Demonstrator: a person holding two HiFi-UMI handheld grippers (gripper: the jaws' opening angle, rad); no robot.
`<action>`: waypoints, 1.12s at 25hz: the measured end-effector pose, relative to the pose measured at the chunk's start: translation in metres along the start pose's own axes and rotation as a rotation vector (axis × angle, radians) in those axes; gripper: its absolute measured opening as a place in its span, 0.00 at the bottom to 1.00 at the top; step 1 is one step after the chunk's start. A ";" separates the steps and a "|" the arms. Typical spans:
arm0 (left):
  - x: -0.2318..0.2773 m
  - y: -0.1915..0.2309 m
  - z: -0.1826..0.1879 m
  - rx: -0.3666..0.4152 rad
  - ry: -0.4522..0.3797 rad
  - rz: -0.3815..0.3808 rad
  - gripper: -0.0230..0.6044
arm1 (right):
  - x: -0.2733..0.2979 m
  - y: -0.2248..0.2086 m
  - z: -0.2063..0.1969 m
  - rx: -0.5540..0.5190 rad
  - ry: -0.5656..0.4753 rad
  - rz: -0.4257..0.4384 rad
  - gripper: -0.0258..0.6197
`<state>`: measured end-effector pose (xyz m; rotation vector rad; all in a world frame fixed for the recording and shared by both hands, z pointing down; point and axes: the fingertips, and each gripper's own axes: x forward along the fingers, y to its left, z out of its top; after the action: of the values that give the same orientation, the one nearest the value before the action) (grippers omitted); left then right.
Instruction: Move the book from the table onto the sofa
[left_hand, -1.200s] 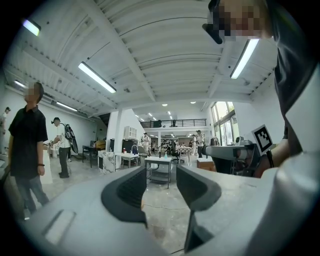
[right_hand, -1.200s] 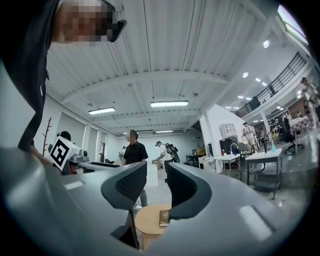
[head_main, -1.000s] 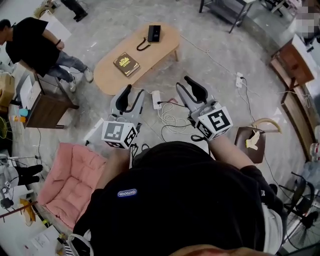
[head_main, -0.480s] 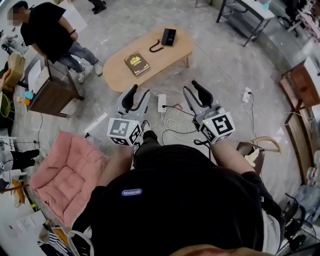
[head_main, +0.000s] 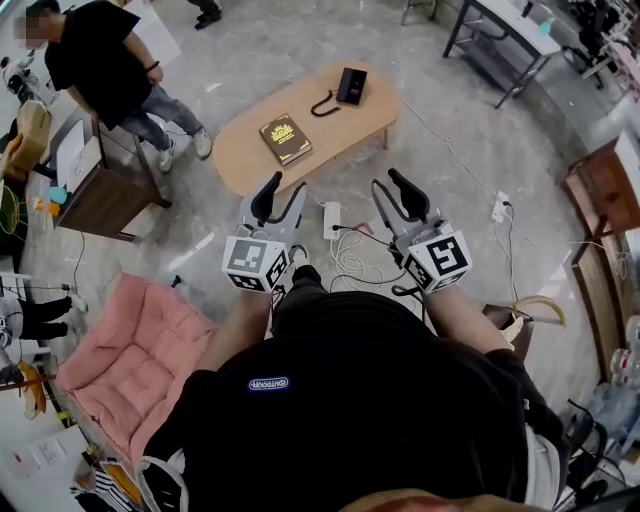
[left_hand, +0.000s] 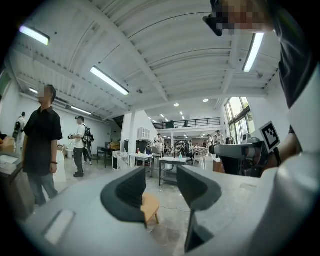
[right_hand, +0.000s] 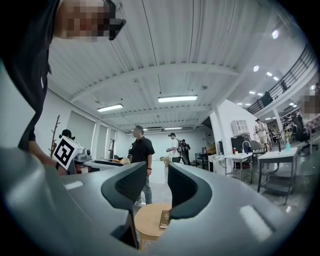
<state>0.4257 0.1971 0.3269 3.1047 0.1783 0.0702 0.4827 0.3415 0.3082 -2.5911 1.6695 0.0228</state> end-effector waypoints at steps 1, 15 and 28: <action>0.003 0.008 -0.001 -0.004 0.002 0.001 0.34 | 0.009 0.000 -0.002 0.000 0.006 0.002 0.29; 0.037 0.121 -0.029 -0.042 0.031 0.044 0.34 | 0.138 -0.005 -0.028 -0.015 0.040 0.031 0.29; 0.075 0.230 -0.074 -0.052 0.042 0.107 0.34 | 0.257 -0.021 -0.090 0.013 0.102 0.050 0.30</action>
<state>0.5232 -0.0207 0.4115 3.0602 0.0114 0.1409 0.6063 0.1111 0.3873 -2.5813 1.7613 -0.1200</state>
